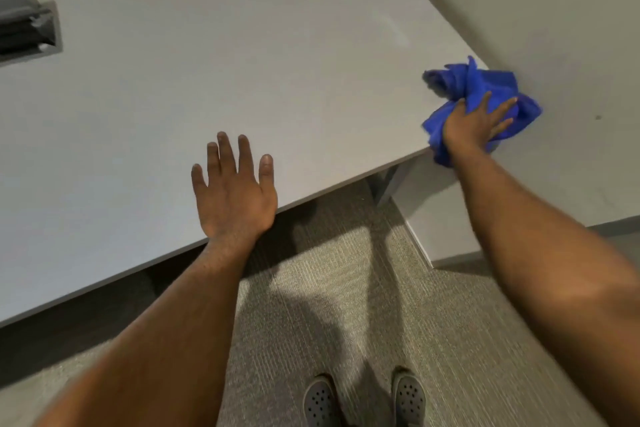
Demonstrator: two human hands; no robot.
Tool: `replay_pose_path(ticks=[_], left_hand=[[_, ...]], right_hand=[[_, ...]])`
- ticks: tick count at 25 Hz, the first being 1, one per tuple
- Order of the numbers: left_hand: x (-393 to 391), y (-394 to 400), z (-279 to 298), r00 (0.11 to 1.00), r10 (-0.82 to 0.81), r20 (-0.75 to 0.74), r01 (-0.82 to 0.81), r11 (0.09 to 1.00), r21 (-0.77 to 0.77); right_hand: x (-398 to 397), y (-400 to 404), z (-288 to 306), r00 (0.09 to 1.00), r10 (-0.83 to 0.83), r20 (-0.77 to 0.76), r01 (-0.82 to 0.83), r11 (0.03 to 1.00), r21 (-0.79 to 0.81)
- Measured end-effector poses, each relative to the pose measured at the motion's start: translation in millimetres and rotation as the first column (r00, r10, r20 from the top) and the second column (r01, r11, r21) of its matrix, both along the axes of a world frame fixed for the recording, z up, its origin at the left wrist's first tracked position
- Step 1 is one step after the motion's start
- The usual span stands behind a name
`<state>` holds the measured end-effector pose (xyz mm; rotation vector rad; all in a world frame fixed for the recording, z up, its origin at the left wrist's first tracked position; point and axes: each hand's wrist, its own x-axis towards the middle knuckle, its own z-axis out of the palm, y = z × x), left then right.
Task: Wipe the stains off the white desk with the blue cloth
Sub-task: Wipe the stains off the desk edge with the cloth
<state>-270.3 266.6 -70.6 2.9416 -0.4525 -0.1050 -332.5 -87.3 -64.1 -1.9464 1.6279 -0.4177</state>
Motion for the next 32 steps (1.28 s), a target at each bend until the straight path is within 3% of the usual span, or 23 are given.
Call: replay_pose_path(ticks=[3, 8, 12, 14, 17, 21, 26, 29, 32], left_hand=[[0, -2, -4, 1.0, 0.005, 0.013, -0.005, 0.999, 0.032], [-1, -1, -1, 1.0, 0.004, -0.022, -0.004, 1.0, 0.029], [0, 4, 5, 0.996, -0.012, -0.085, -0.005, 0.982, -0.189], [0, 8, 7, 0.993, -0.029, -0.115, -0.007, 0.955, -0.298], [0, 11, 8, 0.985, -0.082, -0.151, 0.041, 0.965, -0.257], [1, 11, 10, 0.978, -0.138, -0.159, 0.13, 0.99, -0.06], [7, 13, 12, 0.953, -0.18, -0.245, 0.187, 0.982, 0.004], [7, 10, 18, 0.948, -0.128, -0.292, 0.137, 0.991, 0.011], [13, -6, 30, 0.944, -0.008, -0.329, 0.021, 0.999, 0.034]], right_hand=[[2, 2, 1, 0.981, 0.08, -0.177, -0.088, 0.995, -0.037], [-3, 148, -3, 0.888, 0.421, -0.187, -0.455, 0.865, -0.214], [-10, 254, -6, 0.729, 0.646, -0.227, -0.683, 0.707, -0.185], [-18, 251, -7, 0.593, 0.748, -0.299, -0.805, 0.567, -0.177], [-15, 202, 0, 0.441, 0.803, -0.402, -0.896, 0.422, -0.139], [16, 150, 8, 0.496, 0.756, -0.428, -0.847, 0.53, -0.046], [63, 126, 14, 0.646, 0.684, -0.339, -0.713, 0.699, 0.054], [73, 129, 22, 0.596, 0.732, -0.33, -0.752, 0.653, 0.092], [72, 122, 36, 0.584, 0.791, -0.183, -0.784, 0.608, 0.123]])
